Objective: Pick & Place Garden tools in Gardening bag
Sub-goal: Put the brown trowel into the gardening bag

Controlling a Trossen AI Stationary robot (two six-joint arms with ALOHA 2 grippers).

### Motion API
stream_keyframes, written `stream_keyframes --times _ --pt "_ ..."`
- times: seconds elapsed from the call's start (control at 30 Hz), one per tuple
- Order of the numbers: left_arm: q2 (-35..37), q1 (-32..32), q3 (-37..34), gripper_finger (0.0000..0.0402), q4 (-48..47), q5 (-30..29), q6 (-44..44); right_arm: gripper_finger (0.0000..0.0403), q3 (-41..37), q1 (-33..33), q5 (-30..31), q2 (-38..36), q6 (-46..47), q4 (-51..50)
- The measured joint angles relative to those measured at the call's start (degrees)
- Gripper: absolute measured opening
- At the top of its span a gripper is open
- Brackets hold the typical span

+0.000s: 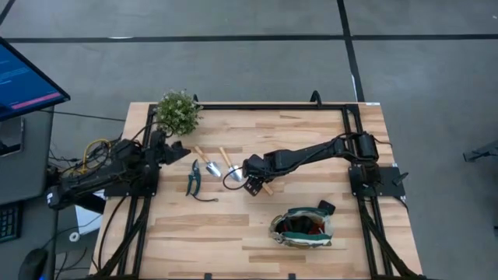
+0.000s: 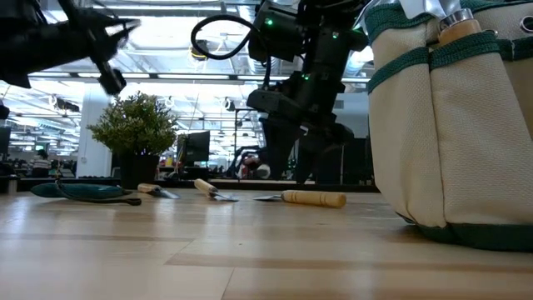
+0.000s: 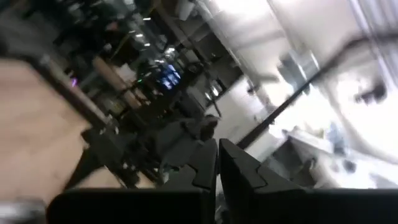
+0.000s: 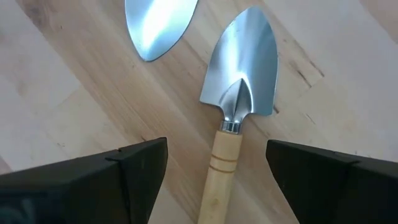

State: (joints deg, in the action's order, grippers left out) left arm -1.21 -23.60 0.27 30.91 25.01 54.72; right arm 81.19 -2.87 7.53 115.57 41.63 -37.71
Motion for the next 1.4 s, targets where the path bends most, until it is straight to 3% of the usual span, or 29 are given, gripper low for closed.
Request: stream_keyframes --times 0.13,0.23,0.4,0.47,0.57,0.7,0.97,1.2,1.4 --pt "0.2 0.3 0.1 0.0017 9.3 14.8 -18.1 0.0265 0.0 0.0 0.0 0.0 0.0 0.0" --pt "-0.3 0.0 0.1 0.0017 3.3 18.2 -27.4 0.0265 0.0 0.0 0.0 0.0 0.0 0.0" --pt "-2.3 -2.0 0.0 0.0017 -11.8 12.9 -35.3 0.0265 0.0 0.0 0.0 0.0 0.7 -2.3" --pt "-3.1 -3.1 0.0 0.0017 -13.4 9.2 -36.4 0.0265 0.0 0.1 0.0 0.0 1.1 -3.9" --pt "-3.8 -5.1 0.0 0.0017 -16.3 8.2 -39.3 0.0265 0.0 0.6 0.0 0.0 1.1 -4.5" --pt "-3.8 -8.5 0.0 0.0017 -21.8 6.4 -39.4 0.0265 0.0 1.2 0.0 0.0 1.1 -4.5" --pt "0.8 -9.8 0.0 0.0017 -20.2 6.5 -39.2 0.0265 0.0 0.6 -0.1 0.0 0.9 -4.2" --pt "1.0 -9.8 0.0 0.0017 -18.9 6.7 -31.6 0.0265 0.0 0.8 0.0 0.0 0.4 -3.6" --pt "1.0 -9.8 0.0 0.0017 -18.9 6.7 -31.8 0.0265 0.0 0.9 0.0 0.0 0.4 -3.5"
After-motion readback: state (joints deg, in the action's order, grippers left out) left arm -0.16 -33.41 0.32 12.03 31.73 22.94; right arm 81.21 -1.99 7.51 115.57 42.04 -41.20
